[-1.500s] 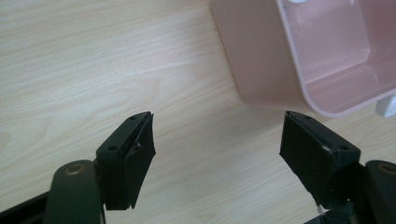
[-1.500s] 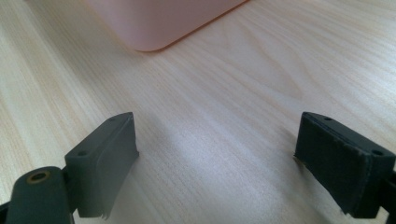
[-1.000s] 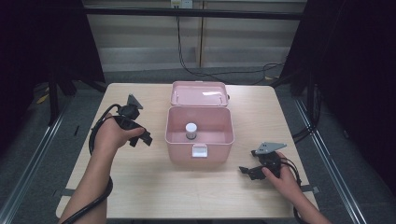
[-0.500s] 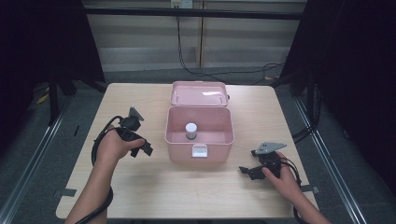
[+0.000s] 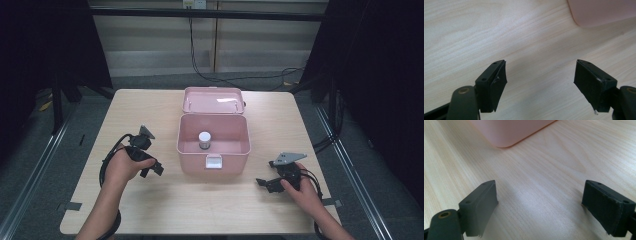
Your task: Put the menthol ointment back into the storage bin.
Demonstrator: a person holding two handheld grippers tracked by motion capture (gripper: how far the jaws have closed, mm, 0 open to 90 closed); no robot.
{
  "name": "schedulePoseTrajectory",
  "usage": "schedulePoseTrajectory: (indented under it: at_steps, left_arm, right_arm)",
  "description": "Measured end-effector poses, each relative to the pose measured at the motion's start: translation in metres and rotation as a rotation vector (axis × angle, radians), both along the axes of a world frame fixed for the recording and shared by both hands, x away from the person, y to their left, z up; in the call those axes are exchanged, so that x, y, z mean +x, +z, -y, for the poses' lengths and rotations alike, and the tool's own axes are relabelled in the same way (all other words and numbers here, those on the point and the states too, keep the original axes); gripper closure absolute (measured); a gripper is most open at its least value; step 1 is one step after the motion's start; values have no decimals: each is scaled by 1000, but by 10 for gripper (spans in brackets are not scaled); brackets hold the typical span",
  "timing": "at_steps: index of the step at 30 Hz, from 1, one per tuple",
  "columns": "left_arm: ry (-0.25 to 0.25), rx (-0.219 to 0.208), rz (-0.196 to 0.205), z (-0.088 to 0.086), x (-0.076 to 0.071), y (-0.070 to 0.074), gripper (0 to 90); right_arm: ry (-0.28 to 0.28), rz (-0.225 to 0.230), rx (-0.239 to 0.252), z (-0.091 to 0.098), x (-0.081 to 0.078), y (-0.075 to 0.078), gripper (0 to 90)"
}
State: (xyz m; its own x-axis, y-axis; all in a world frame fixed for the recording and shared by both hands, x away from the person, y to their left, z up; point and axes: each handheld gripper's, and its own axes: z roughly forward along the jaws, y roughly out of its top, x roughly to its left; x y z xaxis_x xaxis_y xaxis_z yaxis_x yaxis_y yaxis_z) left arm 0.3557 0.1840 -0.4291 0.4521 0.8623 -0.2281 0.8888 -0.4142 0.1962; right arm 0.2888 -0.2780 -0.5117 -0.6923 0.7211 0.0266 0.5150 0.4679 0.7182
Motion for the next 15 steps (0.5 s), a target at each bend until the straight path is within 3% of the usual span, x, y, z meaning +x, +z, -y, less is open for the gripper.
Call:
schedulePoseTrajectory:
  at_steps: [15]
  left_arm:
    - [-6,-6,20,-16,-18,-26,249]
  right_arm:
    - [0,-1,0,0,0,0,121]
